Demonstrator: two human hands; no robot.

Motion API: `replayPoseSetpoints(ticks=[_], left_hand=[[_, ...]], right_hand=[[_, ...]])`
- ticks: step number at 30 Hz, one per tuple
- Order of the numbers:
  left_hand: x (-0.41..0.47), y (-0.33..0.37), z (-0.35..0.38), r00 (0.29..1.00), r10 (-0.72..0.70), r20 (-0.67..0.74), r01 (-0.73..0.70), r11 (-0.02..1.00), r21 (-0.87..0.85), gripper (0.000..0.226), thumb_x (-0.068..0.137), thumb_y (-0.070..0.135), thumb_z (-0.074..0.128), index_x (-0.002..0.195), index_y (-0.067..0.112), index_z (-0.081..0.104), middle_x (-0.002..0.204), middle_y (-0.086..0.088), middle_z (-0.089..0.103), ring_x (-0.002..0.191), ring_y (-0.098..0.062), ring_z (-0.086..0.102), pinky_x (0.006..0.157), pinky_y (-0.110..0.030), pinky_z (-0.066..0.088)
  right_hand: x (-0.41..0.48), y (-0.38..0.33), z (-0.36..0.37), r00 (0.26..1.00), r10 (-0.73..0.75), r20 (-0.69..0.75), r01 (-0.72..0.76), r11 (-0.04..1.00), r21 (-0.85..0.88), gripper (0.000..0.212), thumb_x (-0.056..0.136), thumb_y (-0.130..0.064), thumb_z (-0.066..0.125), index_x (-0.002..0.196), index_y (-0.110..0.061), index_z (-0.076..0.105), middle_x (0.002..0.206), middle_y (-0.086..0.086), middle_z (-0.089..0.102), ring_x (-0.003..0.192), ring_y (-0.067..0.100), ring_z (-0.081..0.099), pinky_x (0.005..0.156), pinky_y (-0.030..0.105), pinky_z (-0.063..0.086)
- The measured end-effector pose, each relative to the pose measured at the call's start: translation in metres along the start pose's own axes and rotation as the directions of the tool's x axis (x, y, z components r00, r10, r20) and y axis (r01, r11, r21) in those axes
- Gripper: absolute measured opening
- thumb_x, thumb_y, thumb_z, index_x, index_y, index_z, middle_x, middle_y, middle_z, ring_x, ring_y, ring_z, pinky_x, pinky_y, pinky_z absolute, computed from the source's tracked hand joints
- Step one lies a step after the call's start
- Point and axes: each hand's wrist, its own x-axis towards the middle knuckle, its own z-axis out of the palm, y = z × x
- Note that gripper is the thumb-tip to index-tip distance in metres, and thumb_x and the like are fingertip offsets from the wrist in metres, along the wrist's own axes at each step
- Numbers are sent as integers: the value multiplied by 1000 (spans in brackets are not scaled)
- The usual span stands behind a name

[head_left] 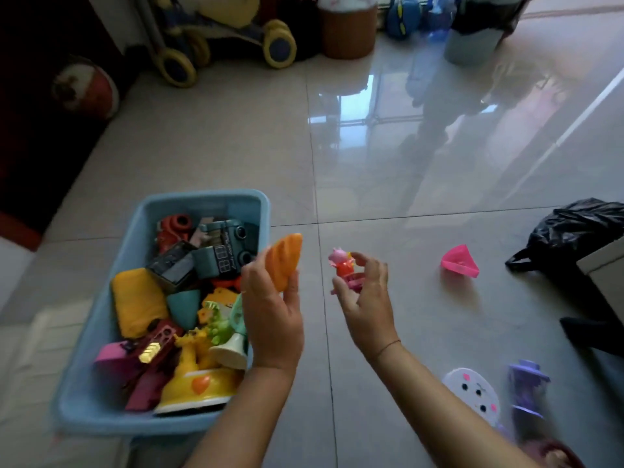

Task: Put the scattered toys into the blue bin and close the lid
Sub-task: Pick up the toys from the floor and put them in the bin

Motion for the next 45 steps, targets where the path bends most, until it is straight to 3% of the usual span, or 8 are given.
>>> replayPoseSetpoints(ticks=[4, 9, 12, 17, 21, 26, 34, 45], left_hand=[[37, -49, -61, 981, -129, -142, 160, 959, 235, 43, 94, 28, 48, 127, 1, 42, 117, -23, 53, 104, -36, 51, 85, -39, 42], [37, -92, -89, 869, -489, 75, 364, 734, 573, 68, 93, 52, 35, 146, 11, 22, 151, -16, 23, 138, -34, 20, 112, -53, 16], [32, -89, -77, 899, -403, 170, 255, 799, 544, 78, 90, 65, 19, 149, 13, 14, 158, -8, 11, 145, -24, 3, 116, -50, 3], [6, -29, -12, 928, -51, 369, -82, 939, 335, 79, 90, 65, 9, 148, 12, 19, 156, -8, 19, 144, -22, 9, 116, -41, 4], [-50, 14, 62, 758, 90, 646, -251, 954, 161, 70, 92, 61, 20, 146, 15, 24, 152, -7, 29, 141, -21, 17, 112, -41, 12], [-96, 22, 152, 569, 46, 821, -322, 931, 171, 75, 90, 66, 16, 141, 14, 34, 144, -6, 44, 134, -22, 32, 108, -40, 17], [-179, 19, 186, 31, 220, 975, -567, 808, -164, 114, 49, 90, 33, 142, 23, 35, 143, 0, 46, 130, -21, 46, 99, -50, 43], [-211, 32, 196, -116, 445, 888, -627, 661, -413, 118, 44, 86, 54, 144, 29, 25, 154, 0, 27, 140, -37, 22, 103, -68, 15]], right_hand=[[-11, -70, 59, 973, -208, 103, 206, 978, 37, 44, 89, -38, 49, 130, -26, 38, 120, -1, 40, 100, 11, 53, 84, 21, 49], [-12, -81, 108, 942, -134, 307, 209, 951, -227, 51, 92, -48, 38, 138, -28, 34, 142, 0, 37, 126, 19, 41, 107, 44, 30], [-12, -59, 93, 953, -92, 289, 184, 933, -309, 59, 89, -56, 29, 141, -29, 30, 149, -1, 32, 136, 19, 29, 113, 40, 19], [5, 15, 11, 996, 60, 60, -27, 891, -453, 74, 80, -62, 28, 142, -24, 33, 148, 6, 34, 136, 24, 31, 110, 45, 25], [35, 88, -70, 979, 176, -102, -202, 802, -561, 69, 83, -53, 50, 141, -19, 37, 146, 15, 36, 134, 33, 34, 106, 48, 27], [73, 160, -148, 937, 304, -171, -339, 680, -650, 72, 81, -41, 65, 144, -27, 31, 150, 14, 25, 131, 39, 31, 107, 47, 26], [131, 219, -164, 925, 380, 3, -240, 590, -771, 87, 75, -51, 68, 146, -39, 18, 157, 9, 5, 138, 38, 18, 112, 51, 18], [106, 248, -149, 918, 397, -2, -283, 651, -704, 57, 84, -38, 62, 136, -31, 41, 153, 9, 14, 128, 41, 32, 106, 42, 30]])
